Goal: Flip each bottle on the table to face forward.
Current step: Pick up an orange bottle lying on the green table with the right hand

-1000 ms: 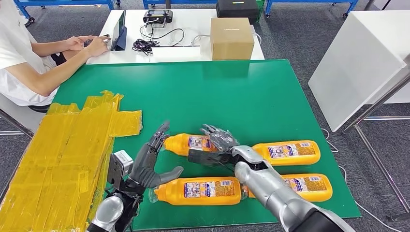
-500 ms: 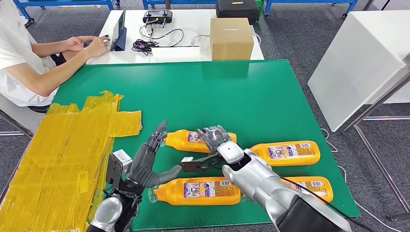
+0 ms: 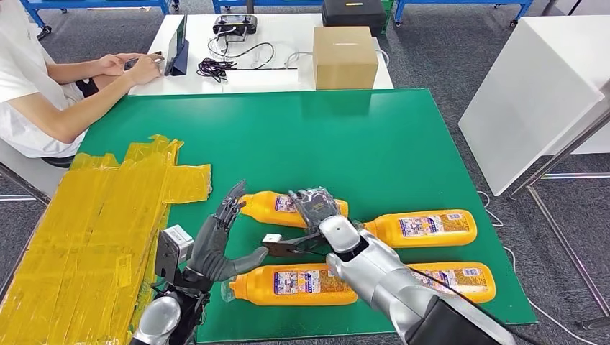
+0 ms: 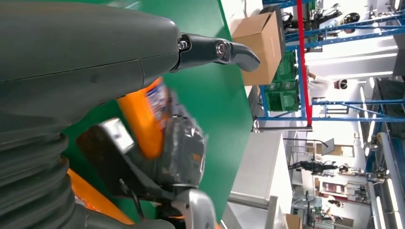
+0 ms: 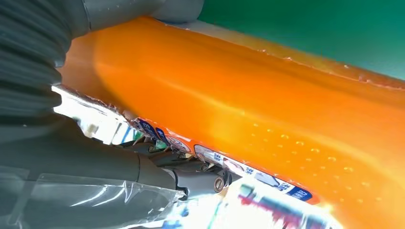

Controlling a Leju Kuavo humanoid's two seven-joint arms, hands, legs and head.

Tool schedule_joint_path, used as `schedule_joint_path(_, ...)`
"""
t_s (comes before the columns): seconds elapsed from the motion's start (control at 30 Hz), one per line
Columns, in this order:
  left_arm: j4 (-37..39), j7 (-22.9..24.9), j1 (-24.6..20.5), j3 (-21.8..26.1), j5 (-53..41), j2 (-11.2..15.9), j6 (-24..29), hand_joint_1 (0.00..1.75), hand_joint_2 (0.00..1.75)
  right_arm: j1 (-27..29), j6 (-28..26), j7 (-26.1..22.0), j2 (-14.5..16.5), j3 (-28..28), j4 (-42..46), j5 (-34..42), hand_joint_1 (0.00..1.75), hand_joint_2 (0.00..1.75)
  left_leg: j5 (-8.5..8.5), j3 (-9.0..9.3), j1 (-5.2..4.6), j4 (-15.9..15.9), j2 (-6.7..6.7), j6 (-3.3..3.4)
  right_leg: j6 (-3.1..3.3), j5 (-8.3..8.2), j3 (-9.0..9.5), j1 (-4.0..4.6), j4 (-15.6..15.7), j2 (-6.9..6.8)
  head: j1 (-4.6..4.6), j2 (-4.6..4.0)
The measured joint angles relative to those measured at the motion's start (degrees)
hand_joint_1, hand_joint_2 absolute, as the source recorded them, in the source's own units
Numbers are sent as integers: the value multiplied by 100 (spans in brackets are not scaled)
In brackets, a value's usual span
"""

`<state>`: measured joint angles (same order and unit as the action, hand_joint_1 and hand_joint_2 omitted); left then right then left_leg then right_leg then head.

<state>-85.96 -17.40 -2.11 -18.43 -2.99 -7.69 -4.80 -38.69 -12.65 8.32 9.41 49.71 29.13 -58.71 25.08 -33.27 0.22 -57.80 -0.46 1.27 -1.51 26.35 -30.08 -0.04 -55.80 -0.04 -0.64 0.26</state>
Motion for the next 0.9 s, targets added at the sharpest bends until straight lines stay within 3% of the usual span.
schedule_joint_path(0.1, -135, -1, 122, 2, -12, -2, 23, 0, 175, 430, -1079, -204, -24, -630, 609, 216, 175, 175, 0, -12, 0, 0, -3, 0, 0, 1, -12, 0, 0, -1, 1, 0)
schedule_joint_path(0.17, -221, -5, 196, 2, -27, -2, 60, 0, 175, 760, -1414, -512, -45, -1123, 1193, 425, 175, 175, 1, -20, -1, 0, -8, 0, 0, 1, -17, 0, 0, -4, 2, 0)
schedule_joint_path(0.37, -407, -43, 344, -10, -70, 0, 126, 0, 175, 1668, -2042, -1330, -57, -2440, 2923, 1038, 175, 175, 2, -32, -3, 0, -9, 0, 0, 2, -28, -1, 1, -5, 1, 0)
schedule_joint_path(0.57, -479, -74, 388, -16, -108, 2, 174, 0, 175, 2168, -2193, -2003, -31, -3072, 3919, 1900, 175, 175, 1, -30, -3, 0, -9, 0, 0, 1, -27, -1, 2, -5, 1, 0)
schedule_joint_path(0.73, -531, -61, 354, -50, -148, 27, 174, 0, 175, 2566, -1485, -2626, 27, -3441, 4704, 3612, 175, 175, 1, -30, -2, 0, -6, 0, 0, 1, -29, -1, 1, -4, 1, 0)
schedule_joint_path(0.9, -560, 112, 243, -102, 52, 86, 26, 0, 175, 2705, -500, -2759, 26, -3559, 4956, 4335, 175, 175, 1, -31, -1, 0, -5, 0, 1, 1, -31, -1, 2, -3, 1, 0)
